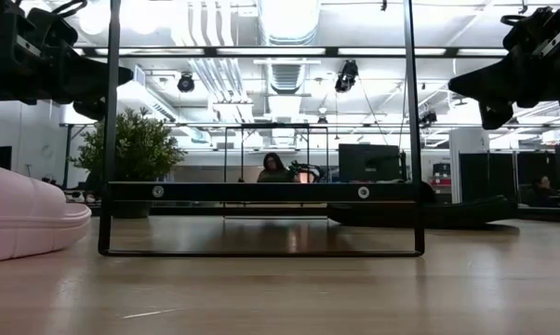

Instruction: Pick and place slides into the shelf

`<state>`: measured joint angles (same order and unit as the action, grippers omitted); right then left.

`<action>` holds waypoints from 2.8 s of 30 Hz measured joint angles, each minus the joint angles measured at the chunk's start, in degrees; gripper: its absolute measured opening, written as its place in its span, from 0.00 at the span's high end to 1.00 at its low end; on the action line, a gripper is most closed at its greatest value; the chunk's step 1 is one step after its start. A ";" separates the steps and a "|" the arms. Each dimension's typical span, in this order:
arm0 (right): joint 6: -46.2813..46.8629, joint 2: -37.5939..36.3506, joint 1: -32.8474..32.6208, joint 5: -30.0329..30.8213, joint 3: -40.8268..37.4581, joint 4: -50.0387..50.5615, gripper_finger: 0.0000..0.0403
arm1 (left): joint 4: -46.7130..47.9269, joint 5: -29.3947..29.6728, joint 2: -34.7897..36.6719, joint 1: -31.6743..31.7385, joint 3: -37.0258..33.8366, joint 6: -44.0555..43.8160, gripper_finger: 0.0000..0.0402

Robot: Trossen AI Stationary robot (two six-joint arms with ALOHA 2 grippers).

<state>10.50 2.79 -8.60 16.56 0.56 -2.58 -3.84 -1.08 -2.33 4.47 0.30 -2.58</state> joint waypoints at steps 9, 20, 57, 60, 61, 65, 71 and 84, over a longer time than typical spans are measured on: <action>0.00 0.00 0.00 0.00 0.00 0.01 0.98 | 0.01 -0.01 0.00 0.01 0.00 0.00 1.00; 0.00 0.00 0.00 0.00 0.00 -0.01 0.98 | -0.01 0.00 0.00 0.02 0.00 -0.01 1.00; 0.00 0.00 0.00 0.00 0.00 -0.01 0.98 | 0.01 0.00 0.00 0.02 0.00 -0.01 1.00; 0.63 -0.01 0.00 0.00 0.00 -0.01 0.98 | 0.01 -0.01 0.00 0.01 0.00 -0.01 1.00; 2.21 0.00 0.00 0.00 0.00 -0.03 0.98 | 0.00 -0.02 0.00 0.01 0.00 -0.01 1.00; 11.03 0.00 0.00 0.00 -0.04 -0.59 0.98 | 0.00 0.00 0.00 0.02 0.00 -0.01 1.00; 27.09 0.00 0.00 0.00 -0.04 -2.79 0.98 | -0.17 0.00 0.00 0.02 0.00 -0.05 1.00; 49.17 0.00 0.00 0.00 -0.04 -2.79 0.98 | -0.28 -0.02 0.00 0.00 0.00 -39.81 1.00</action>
<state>59.67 2.79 -8.60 16.56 0.51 -5.37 -4.12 -1.10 -2.33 4.47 0.30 -42.39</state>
